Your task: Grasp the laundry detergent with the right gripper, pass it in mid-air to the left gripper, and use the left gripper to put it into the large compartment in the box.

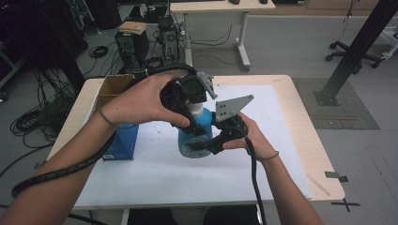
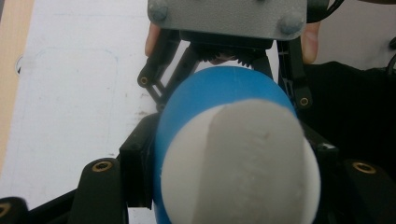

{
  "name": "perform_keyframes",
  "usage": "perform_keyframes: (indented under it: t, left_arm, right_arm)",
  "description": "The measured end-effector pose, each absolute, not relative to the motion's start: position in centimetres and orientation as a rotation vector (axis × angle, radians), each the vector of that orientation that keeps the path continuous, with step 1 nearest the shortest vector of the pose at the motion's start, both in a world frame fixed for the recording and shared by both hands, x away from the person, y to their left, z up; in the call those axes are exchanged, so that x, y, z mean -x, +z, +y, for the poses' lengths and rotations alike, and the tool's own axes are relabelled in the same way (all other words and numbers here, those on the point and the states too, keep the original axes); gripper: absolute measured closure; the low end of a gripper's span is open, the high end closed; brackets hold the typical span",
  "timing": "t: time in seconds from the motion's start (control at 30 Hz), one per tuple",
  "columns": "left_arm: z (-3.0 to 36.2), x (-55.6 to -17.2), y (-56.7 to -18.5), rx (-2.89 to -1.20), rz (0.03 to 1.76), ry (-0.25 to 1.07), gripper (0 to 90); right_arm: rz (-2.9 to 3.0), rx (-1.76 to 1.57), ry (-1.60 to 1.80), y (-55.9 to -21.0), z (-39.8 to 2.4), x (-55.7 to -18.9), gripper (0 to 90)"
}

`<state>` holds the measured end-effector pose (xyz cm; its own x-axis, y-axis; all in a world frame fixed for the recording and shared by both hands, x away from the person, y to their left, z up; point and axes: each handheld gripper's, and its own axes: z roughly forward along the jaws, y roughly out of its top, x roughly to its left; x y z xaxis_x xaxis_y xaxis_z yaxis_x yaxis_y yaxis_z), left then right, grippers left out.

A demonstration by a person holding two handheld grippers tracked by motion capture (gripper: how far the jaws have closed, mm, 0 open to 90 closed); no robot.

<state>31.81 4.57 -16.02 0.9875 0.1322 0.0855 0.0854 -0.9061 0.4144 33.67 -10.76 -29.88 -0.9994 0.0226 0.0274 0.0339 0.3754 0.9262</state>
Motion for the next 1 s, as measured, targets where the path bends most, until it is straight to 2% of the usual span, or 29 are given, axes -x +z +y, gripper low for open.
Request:
perform_keyframes:
  t: [0.03,0.1,0.17,0.23,0.43,0.63,0.67,1.0]
  left_arm:
    - [4.57,-31.81,-16.02,-2.711,0.155,0.155,37.6]
    - [4.64,-31.78,-15.86,-2.709,0.153,0.16,37.6]
    - [4.64,-31.78,-15.86,-2.709,0.153,0.16,37.5]
    - [4.69,-31.78,-15.81,-2.706,0.157,0.163,37.5]
    - [4.73,-31.74,-15.79,-2.705,0.158,0.167,37.6]
    - [4.73,-31.67,-15.65,-2.709,0.149,0.17,37.5]
    - [4.73,-31.67,-15.65,-2.709,0.149,0.17,37.5]
    - [4.74,-31.6,-15.37,-2.705,0.148,0.177,37.5]
  right_arm:
    - [-2.589,0.06,-1.74,-29.93,-10.71,-33.63,31.7]
    - [-2.59,0.072,-1.732,-29.97,-10.65,-33.67,25.2]
    - [-2.588,0.087,-1.723,-30.02,-10.61,-33.78,25.2]
    - [-2.586,0.104,-1.727,-30.03,-10.6,-33.75,19.8]
    - [-2.569,0.122,-1.741,-29.96,-10.49,-33.72,18.1]
    - [-2.566,0.143,-1.756,-29.99,-10.46,-33.76,13.6]
    - [-2.566,0.143,-1.756,-29.99,-10.46,-33.76,10.4]
    - [-2.569,0.149,-1.784,-30.15,-10.48,-33.82,5.8]
